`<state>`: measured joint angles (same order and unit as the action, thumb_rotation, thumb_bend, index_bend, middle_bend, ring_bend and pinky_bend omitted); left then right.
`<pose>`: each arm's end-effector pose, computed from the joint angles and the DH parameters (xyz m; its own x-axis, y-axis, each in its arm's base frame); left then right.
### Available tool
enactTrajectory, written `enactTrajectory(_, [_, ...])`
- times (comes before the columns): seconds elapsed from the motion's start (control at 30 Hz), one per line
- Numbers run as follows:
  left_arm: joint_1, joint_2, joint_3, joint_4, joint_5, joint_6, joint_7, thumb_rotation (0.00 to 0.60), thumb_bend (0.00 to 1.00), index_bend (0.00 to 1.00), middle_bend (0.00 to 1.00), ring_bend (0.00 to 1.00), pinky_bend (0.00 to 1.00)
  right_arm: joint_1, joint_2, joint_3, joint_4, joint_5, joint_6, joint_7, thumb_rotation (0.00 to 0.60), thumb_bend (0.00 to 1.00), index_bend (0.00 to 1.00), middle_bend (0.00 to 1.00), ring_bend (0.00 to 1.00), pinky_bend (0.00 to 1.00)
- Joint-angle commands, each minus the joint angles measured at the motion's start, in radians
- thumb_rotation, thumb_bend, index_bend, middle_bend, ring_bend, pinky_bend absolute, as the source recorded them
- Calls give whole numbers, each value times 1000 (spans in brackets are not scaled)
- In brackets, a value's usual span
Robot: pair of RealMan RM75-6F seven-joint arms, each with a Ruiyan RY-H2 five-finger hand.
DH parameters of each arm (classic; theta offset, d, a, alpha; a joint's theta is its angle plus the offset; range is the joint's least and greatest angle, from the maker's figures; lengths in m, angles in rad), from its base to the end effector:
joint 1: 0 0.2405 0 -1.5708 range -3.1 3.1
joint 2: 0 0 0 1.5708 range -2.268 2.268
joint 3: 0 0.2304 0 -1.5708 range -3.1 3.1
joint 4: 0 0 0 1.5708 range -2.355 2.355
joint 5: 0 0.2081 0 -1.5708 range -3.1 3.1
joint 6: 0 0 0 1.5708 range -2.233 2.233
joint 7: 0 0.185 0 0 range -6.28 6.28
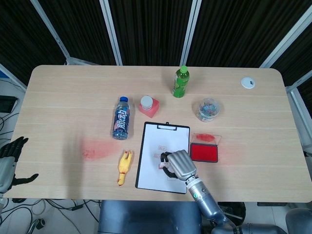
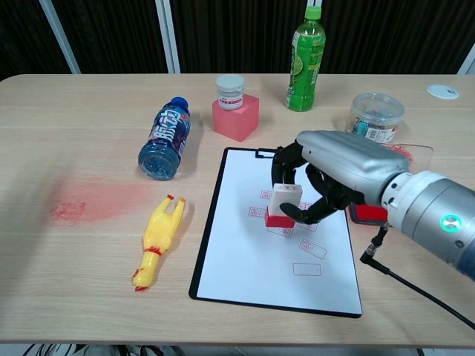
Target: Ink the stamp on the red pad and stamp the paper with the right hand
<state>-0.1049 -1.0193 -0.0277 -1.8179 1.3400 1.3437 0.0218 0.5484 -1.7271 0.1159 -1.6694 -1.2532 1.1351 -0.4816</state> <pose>-0.2870 0.2136 0.1395 0.2854 0.1691 0.9434 0.9441 0.1196 -0.3071 -0.0786 -0.2728 -0.0654 0.2959 -0.2885 0.9106 -0.9013 -0.4001 0.1661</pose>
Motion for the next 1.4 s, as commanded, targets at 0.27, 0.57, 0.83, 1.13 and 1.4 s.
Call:
enactTrajectory(0.27, [0, 0, -1, 1, -1, 0, -1, 600, 0, 0, 0, 0, 0, -17, -104, -9, 111, 10, 41, -16, 600, 617, 829, 728, 793, 858])
enactTrajectory(0.57, [-5, 3, -5, 1, -10, -10, -10, 600, 0, 0, 0, 0, 0, -16, -161, -17, 155, 13, 39, -39, 600, 618, 829, 729, 793, 858])
enactTrajectory(0.83, [-6, 9, -3, -2, -10, -15, -11, 600, 0, 0, 0, 0, 0, -12, -203, -16, 197, -3, 52, -68, 600, 617, 829, 729, 793, 858])
enactTrajectory(1.13, [-8, 16, -2, -5, -10, -23, -19, 600, 0, 0, 0, 0, 0, -20, -227, -20, 225, -13, 59, -69, 600, 618, 829, 729, 793, 858])
enactTrajectory(1.4, [-9, 19, -1, -6, -8, -23, -26, 600, 0, 0, 0, 0, 0, -31, -245, -23, 247, -14, 62, -72, 600, 617, 830, 729, 793, 858])
